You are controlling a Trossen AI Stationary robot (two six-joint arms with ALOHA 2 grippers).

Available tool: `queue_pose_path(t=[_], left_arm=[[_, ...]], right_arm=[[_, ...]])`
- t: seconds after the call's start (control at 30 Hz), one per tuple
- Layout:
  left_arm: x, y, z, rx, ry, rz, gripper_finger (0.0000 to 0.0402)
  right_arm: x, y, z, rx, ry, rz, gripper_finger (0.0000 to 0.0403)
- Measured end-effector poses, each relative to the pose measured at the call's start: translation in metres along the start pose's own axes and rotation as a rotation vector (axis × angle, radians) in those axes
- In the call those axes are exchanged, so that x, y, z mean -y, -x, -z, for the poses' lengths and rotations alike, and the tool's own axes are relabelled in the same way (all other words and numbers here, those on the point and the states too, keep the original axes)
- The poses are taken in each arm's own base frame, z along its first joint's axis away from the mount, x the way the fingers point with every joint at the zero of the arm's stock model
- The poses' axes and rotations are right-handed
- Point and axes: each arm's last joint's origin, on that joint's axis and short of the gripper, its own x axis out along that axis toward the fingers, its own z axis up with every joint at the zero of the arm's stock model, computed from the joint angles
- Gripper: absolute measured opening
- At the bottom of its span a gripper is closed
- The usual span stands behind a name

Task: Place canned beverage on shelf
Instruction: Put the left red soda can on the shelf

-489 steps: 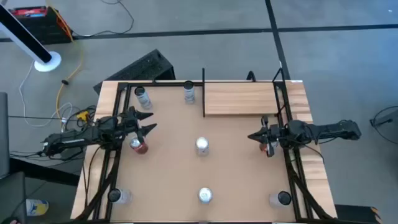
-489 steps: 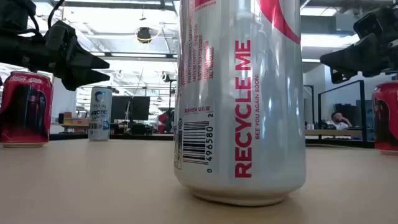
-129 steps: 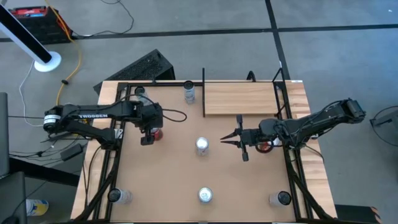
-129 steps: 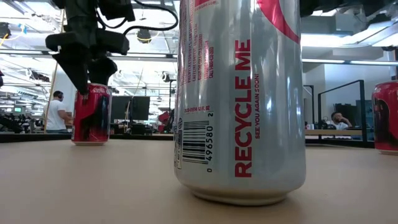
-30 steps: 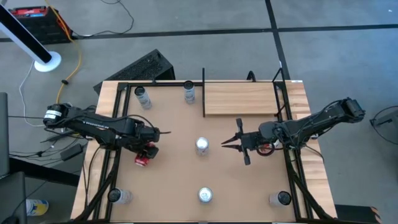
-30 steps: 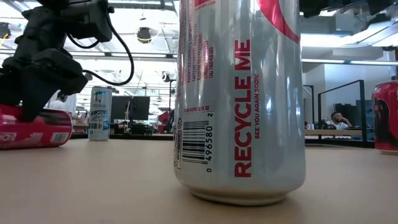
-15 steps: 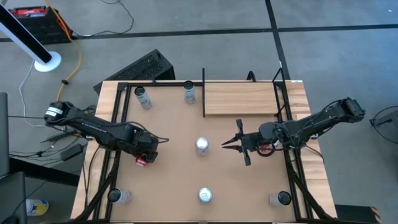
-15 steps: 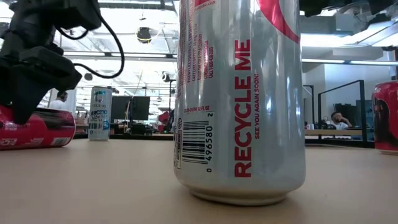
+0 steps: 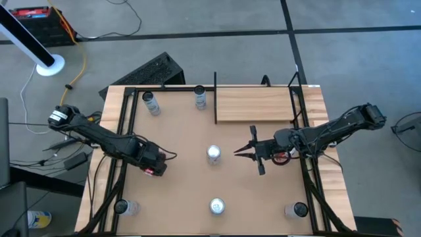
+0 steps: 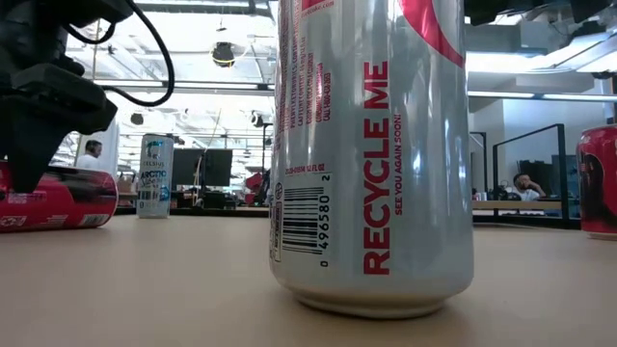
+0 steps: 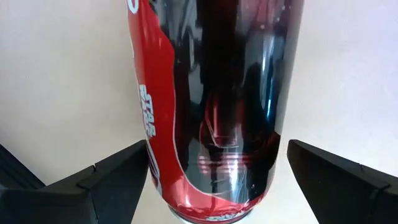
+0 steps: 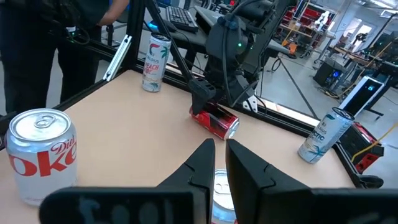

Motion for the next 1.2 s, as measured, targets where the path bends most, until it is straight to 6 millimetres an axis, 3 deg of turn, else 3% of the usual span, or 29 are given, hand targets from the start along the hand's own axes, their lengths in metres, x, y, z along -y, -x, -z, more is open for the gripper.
queue_pose_path(t=[0.27,0.83,1.2], left_arm=[[-0.008,-0.012,0.002,-0.016,0.023,0.0,0.0361],[-0.007,-0.012,0.003,-0.068,0.025,0.002,0.036],[-0.007,-0.011,0.0,-0.092,0.015,0.004,0.0278]], right_arm=[[0.0,0.0,0.0,-0.001,0.0,-0.001,0.0064],[0.002,0.0,-0.001,0.017,0.023,0.013,0.0064],[0.002,0.0,-0.001,0.017,0.023,0.013,0.0064]])
